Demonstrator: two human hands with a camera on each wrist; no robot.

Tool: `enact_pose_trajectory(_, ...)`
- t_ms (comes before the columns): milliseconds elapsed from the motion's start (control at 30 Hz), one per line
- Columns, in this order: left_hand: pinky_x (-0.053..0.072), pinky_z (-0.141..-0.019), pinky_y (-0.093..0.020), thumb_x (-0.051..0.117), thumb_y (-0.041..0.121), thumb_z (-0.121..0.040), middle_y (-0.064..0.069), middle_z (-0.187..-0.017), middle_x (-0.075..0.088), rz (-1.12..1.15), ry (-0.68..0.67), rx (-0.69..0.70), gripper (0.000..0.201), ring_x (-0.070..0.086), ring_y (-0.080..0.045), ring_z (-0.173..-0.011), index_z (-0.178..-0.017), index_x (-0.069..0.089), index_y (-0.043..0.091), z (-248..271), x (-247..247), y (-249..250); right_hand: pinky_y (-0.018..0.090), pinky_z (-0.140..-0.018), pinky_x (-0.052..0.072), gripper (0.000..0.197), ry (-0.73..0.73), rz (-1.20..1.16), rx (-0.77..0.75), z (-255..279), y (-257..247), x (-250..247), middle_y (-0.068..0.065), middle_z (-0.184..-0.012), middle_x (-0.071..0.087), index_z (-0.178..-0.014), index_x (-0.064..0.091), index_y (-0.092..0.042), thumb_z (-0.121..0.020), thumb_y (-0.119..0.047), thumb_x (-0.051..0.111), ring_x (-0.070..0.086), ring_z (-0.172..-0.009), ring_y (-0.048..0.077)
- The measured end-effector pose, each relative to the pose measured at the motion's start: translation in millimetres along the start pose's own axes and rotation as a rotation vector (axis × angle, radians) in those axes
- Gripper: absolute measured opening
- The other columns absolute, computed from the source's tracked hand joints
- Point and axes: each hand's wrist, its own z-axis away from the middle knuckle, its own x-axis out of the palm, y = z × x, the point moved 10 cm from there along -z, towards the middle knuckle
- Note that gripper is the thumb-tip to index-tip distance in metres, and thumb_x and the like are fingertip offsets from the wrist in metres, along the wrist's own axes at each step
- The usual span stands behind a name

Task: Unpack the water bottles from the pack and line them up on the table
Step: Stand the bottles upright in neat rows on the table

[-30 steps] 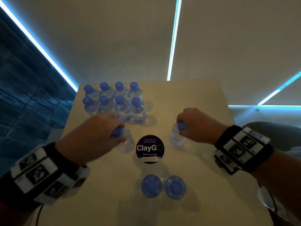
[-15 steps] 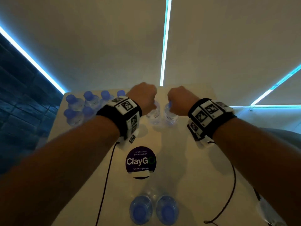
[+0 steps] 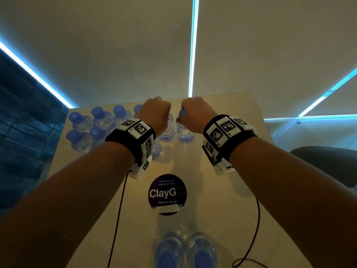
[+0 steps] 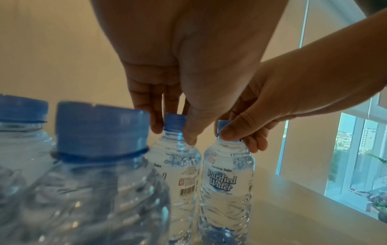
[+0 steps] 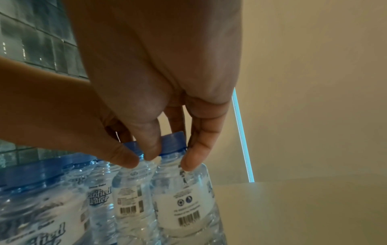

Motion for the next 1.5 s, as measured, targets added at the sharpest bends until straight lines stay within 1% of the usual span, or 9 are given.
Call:
enact_pose_trajectory(233,0.051,-0.086,-0.045,0.069,0.025,-0.082,-0.015,-0.117,0.057,0.092,0.055,0.039,0.053,0.056,-0.033,-0.105,-0.129,0.051,0.009,20.6,-11.4,-5.3,0.029,-0.068,0.042,0.033,-0.013,-0.069,0.025,-1.2,-0.6,4.7,0.007,-0.093,0.062,-0.096,0.056,-0.01,-0.079,-0.036,0.069,0.053,-0.078,0.021)
enact_pose_trajectory(400,0.048,-0.087,-0.043,0.065,0.03,-0.086,-0.01,-0.113,0.06,0.186,0.147,0.151,0.042,0.056,-0.03,-0.101,-0.123,0.057,0.013,73.1,-67.4,6.6,0.034,-0.073,0.043,0.052,-0.054,0.014,0.034,49.2,-4.3,-24.8,0.017,-0.11,0.056,-0.121,0.046,-0.009,-0.081,-0.038,0.063,0.059,-0.092,0.035)
enact_pose_trajectory(600,0.049,-0.087,-0.029,0.055,0.062,-0.085,0.014,-0.109,0.057,0.368,-0.202,0.349,0.043,0.054,-0.004,-0.098,-0.117,0.059,0.033,218.8,-64.5,47.8,0.039,-0.091,0.048,0.054,-0.493,0.097,-0.153,209.7,-31.7,-13.0,0.001,-0.122,0.048,-0.131,0.038,-0.032,-0.083,-0.046,0.059,0.056,-0.107,0.024)
enact_pose_trajectory(733,0.049,-0.089,-0.024,0.056,0.072,-0.077,0.017,-0.124,0.043,0.347,-0.437,0.393,0.064,0.048,0.001,-0.103,-0.133,0.042,0.045,292.7,-12.7,72.9,0.035,-0.092,0.05,0.071,-0.762,-0.039,-0.148,310.0,-49.6,26.8,-0.008,-0.126,0.04,-0.132,0.025,-0.047,-0.075,-0.061,0.065,0.053,-0.106,0.012)
enact_pose_trajectory(833,0.047,-0.087,-0.025,0.06,0.063,-0.081,0.011,-0.125,0.033,0.295,-0.507,0.395,0.065,0.047,-0.007,-0.101,-0.136,0.03,0.045,318.5,19.0,87.3,0.037,-0.086,0.051,0.07,-0.684,-0.044,-0.127,333.8,-59.2,53.9,-0.003,-0.12,0.037,-0.132,0.021,-0.044,-0.078,-0.057,0.064,0.053,-0.098,0.017)
enact_pose_trajectory(967,0.053,-0.079,-0.033,0.05,0.04,-0.091,0.004,-0.114,0.043,0.278,-0.441,0.361,0.031,0.055,-0.014,-0.086,-0.119,0.049,0.029,313.2,30.7,96.5,0.034,-0.076,0.049,0.033,-0.473,-0.061,-0.073,328.7,-64.4,64.0,-0.002,-0.106,0.04,-0.121,0.038,-0.033,-0.092,-0.044,0.05,0.053,-0.092,0.02)
enact_pose_trajectory(1133,0.051,-0.082,-0.03,0.053,0.035,-0.092,0.004,-0.112,0.052,0.304,-0.422,0.304,0.027,0.056,-0.013,-0.089,-0.115,0.058,0.022,291.7,31.3,91.2,0.033,-0.072,0.048,0.025,-0.41,-0.063,-0.029,305.7,-58.3,50.5,-0.001,-0.102,0.048,-0.109,0.048,-0.025,-0.09,-0.04,0.053,0.057,-0.086,0.02)
enact_pose_trajectory(1333,0.048,-0.078,-0.037,0.059,0.031,-0.086,-0.001,-0.097,0.054,0.337,-0.254,0.2,0.019,0.057,-0.02,-0.084,-0.096,0.062,0.015,234.6,-3.8,64.1,0.039,-0.064,0.049,0.015,-0.256,0.01,-0.032,240.6,-31.2,18.9,0.002,-0.087,0.05,-0.091,0.054,-0.018,-0.08,-0.026,0.06,0.058,-0.072,0.029)
enact_pose_trajectory(1500,0.05,-0.078,-0.033,0.063,0.027,-0.089,-0.002,-0.098,0.058,0.338,-0.06,0.133,0.019,0.059,-0.019,-0.085,-0.103,0.063,0.014,180.8,-30.8,40.1,0.031,-0.058,0.038,0.01,-0.138,0.035,0.003,173.3,-14.9,2.5,0.003,-0.08,0.045,-0.083,0.056,-0.015,-0.078,-0.018,0.064,0.055,-0.065,0.031)
